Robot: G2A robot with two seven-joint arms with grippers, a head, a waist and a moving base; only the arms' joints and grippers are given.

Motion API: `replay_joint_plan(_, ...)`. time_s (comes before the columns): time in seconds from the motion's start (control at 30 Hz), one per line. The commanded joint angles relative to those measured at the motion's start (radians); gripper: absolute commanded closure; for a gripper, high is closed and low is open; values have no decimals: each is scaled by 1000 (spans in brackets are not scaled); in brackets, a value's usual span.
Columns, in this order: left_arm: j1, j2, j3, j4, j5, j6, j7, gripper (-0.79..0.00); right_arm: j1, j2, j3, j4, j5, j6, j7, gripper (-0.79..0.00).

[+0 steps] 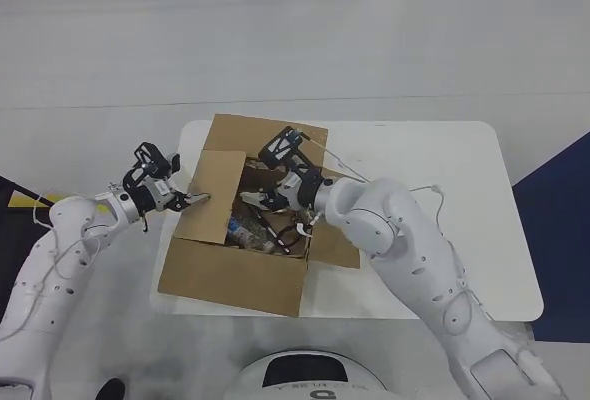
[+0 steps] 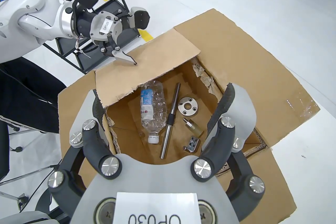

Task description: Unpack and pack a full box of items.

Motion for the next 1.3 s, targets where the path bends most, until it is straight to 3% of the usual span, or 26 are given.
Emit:
replay_joint_plan(0.0, -3, 0, 0, 4, 1, 0, -2, -785, 0, 0, 0, 0, 0, 0, 0, -785)
replay_joint_plan(0.2, -8, 1, -14, 12, -8, -18, 4, -785, -9, 1, 10, 1, 4, 1, -25, -785)
replay_joint_plan(0.33, -7, 0, -10, 15, 7, -23, 15, -785, -116, 24, 187, 18, 113, -15, -155, -785)
replay_joint_plan(0.5, -11, -1, -8, 27, 6, -29, 22, -785, -310, 58, 425, 16, 278, -105, -235, -785)
replay_joint_plan(0.63, -11, -1, -8, 27, 6, -29, 22, -785, -395, 69, 529, 75, 400, -131, -273, -785)
replay_joint_plan(0.83, -11, -1, -8, 27, 6, -29, 22, -785, -348, 77, 522, 217, 551, -73, -72, -785)
replay_joint_plan(1.0, -11, -1, -8, 27, 6, -29, 22, -785, -219, 78, 459, 360, 651, -8, 155, -785)
replay_joint_plan(1.27, -11, -1, -8, 27, 6, -29, 22, -785, -156, 79, 449, 394, 1012, -342, 272, -785)
